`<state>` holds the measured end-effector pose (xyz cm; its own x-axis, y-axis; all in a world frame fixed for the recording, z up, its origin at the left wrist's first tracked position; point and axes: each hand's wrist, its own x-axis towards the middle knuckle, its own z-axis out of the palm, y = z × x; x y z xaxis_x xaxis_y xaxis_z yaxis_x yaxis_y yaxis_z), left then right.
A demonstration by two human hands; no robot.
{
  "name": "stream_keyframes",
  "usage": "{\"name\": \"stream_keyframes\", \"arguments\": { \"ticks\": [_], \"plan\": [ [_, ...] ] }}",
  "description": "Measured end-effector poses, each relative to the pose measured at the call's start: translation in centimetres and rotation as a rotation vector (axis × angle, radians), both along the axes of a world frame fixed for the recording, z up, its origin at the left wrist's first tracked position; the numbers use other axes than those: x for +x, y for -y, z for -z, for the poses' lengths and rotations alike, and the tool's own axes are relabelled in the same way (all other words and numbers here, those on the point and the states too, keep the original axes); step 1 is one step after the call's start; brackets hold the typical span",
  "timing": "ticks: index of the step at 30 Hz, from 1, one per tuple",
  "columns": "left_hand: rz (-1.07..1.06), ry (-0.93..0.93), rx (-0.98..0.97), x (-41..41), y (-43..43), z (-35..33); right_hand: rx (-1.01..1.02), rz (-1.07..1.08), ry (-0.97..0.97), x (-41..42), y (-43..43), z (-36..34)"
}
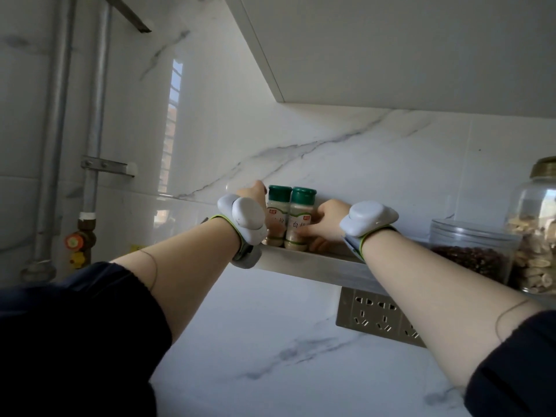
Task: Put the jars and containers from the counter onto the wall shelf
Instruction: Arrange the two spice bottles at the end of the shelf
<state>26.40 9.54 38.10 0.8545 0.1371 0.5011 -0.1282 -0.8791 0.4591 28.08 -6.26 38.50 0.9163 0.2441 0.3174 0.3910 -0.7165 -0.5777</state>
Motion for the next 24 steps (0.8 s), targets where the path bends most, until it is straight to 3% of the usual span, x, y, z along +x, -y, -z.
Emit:
{"name": "stream_keyframes", "arguments": {
  "ticks": [2,8,13,18,24],
  "plan": [
    [0.082,0.046,-0.103,-0.6,-0.2,0.2,-0.024,-0.002,0.044,0.0,-0.1,-0.1],
    [0.144,0.076,-0.138,-3.0,-1.7,1.9,-0.230,0.107,0.119,-0.5,0.4,-0.8],
    [0.137,0.112,-0.121,-6.8,-3.2,2.0,0.117,0.102,0.158,-3.9,2.5,-1.9],
    [0.093,0.237,-0.132,-10.7,-2.2,4.5,0.279,0.013,0.265,-9.7,5.2,-0.2],
    [0.202,0.169,-0.145,-14.5,1.1,10.1,0.333,-0.039,0.117,-14.2,7.5,5.5]
  ]
}}
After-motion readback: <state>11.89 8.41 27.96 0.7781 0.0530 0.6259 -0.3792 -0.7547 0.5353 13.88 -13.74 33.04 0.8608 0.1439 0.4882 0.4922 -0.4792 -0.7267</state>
